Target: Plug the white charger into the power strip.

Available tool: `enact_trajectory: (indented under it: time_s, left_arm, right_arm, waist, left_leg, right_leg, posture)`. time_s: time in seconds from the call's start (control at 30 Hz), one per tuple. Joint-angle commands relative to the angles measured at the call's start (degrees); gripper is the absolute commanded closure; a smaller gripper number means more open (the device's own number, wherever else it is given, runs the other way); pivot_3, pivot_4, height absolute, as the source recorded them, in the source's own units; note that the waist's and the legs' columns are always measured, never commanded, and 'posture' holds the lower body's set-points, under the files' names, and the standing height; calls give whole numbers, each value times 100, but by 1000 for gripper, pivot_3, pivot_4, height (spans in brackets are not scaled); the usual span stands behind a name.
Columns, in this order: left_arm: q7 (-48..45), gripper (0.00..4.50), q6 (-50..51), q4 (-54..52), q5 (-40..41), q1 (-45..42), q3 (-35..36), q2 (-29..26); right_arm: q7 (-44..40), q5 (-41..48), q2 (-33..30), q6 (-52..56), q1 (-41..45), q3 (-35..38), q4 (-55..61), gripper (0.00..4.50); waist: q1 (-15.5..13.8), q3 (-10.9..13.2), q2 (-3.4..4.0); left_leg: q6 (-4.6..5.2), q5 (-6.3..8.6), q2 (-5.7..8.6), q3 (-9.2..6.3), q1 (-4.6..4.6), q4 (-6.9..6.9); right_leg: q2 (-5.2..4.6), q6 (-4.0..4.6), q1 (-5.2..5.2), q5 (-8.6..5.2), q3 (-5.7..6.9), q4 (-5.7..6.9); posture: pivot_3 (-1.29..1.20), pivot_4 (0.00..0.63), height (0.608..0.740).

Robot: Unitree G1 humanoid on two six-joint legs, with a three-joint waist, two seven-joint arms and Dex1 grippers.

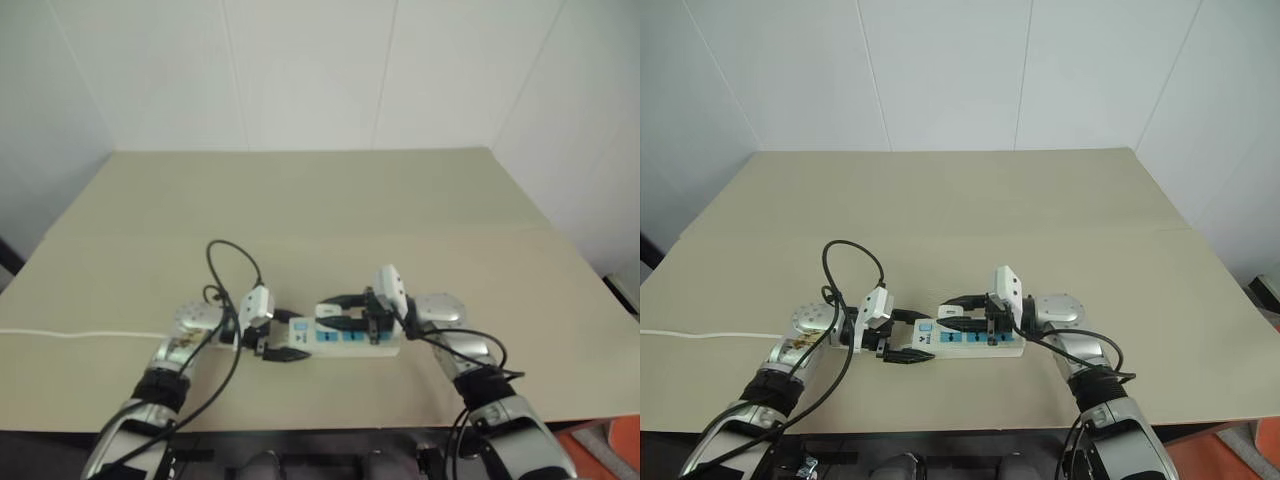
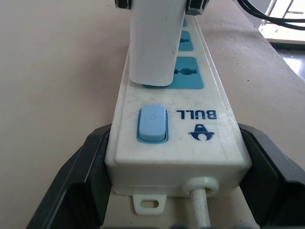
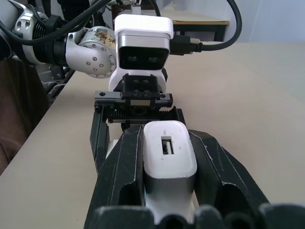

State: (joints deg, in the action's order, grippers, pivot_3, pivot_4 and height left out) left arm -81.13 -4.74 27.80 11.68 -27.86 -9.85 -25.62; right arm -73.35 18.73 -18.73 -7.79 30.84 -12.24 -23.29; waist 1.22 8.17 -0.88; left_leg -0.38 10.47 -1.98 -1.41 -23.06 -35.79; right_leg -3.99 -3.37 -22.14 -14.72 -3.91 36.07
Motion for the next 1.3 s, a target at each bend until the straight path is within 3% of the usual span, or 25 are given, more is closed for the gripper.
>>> enact_trajectory:
  time_s: [0.03,0.63,1.3]
  left_arm:
    - [-150,1228,115,-10,-71,203,-74,-259]
    - [-90,1228,67,110,-94,91,-141,-159]
    - [-148,1228,-45,312,-138,-35,-166,-135]
  right_arm:
    - [-60,-303,-433,19,-20,123,-349,3324]
    - [-6,-616,-105,538,100,-569,-9,3324]
    - [325,-561,-175,699,-175,-455,273,3324]
  waist:
    - [-2,0,-1]
    - [15,-21,-19]
    - [12,-36,-28]
  left_leg:
    - [0,0,0,0,0,0]
    - [0,0,-11,1,18,5]
    - [0,0,-30,2,22,6]
  right_leg:
    - [0,9,0,5,0,0]
    - [13,25,7,9,-3,3]
    - [29,27,6,5,-4,4]
  posture:
    - [0,150,740]
    - [0,150,740]
    - [0,150,740]
